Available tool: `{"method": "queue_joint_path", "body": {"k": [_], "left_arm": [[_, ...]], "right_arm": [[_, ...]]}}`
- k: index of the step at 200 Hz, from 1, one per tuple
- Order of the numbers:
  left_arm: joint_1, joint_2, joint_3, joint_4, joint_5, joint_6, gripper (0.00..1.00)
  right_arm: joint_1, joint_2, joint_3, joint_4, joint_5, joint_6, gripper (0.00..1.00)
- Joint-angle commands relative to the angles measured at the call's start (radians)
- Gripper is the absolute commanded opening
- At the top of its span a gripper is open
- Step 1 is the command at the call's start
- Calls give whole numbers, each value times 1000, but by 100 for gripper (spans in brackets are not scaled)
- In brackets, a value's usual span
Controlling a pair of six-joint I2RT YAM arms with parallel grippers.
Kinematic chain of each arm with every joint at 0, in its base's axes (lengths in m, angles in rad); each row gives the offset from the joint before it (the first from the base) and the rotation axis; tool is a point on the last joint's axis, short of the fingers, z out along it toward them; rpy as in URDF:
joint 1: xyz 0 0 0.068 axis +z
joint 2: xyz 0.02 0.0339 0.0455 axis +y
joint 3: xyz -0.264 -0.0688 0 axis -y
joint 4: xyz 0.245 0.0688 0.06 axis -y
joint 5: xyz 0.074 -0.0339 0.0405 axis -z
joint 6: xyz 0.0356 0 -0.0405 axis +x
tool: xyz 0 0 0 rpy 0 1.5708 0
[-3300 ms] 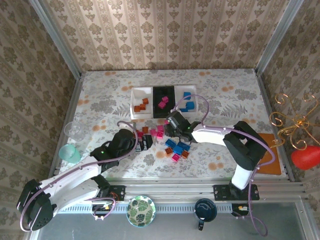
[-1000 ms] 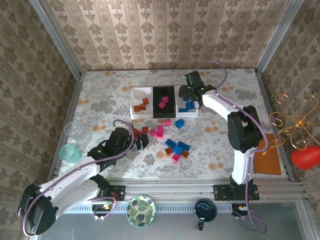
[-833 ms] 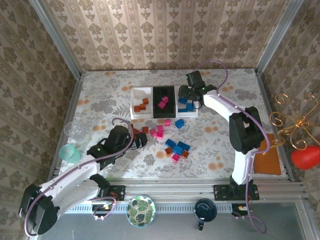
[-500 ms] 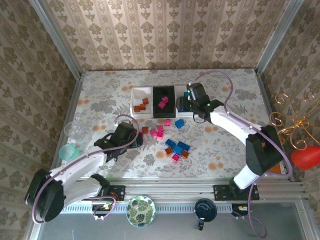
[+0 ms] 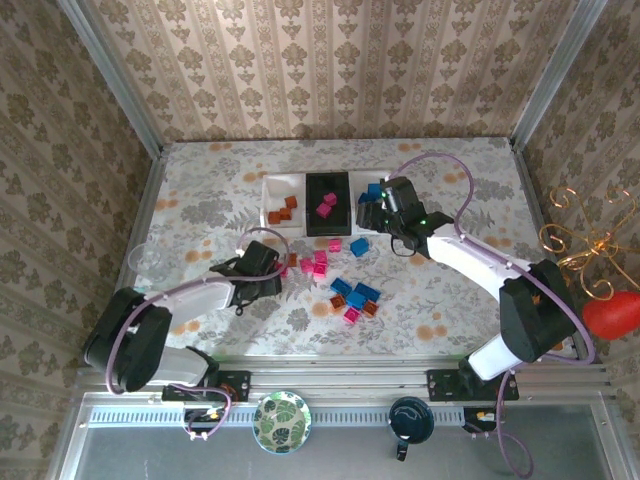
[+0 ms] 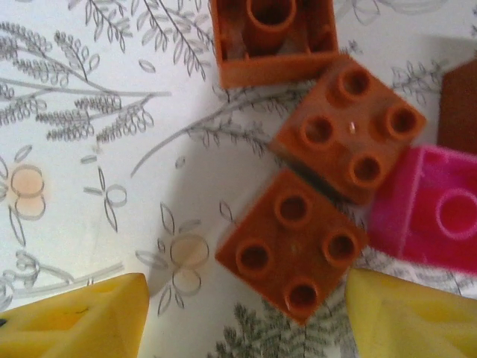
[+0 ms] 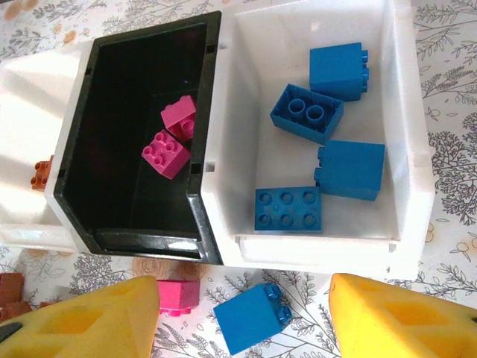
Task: Sort the legos into containers by color
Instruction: Pick up the lego from the center of the table.
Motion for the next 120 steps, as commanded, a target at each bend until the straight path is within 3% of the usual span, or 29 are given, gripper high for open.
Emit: {"method": "queue_joint_path", "body": {"k": [1, 80, 120], "left_arm": [[9, 40, 38, 60, -24, 51, 70], [5, 110, 60, 159, -44, 118, 63], [2, 117, 57, 160, -46, 125, 49]], "right_arm": [[-3, -33, -15, 22, 23, 10, 63], [-5, -32, -23, 27, 29, 7, 63], [-5, -31, -32, 36, 28, 12, 63]]}}
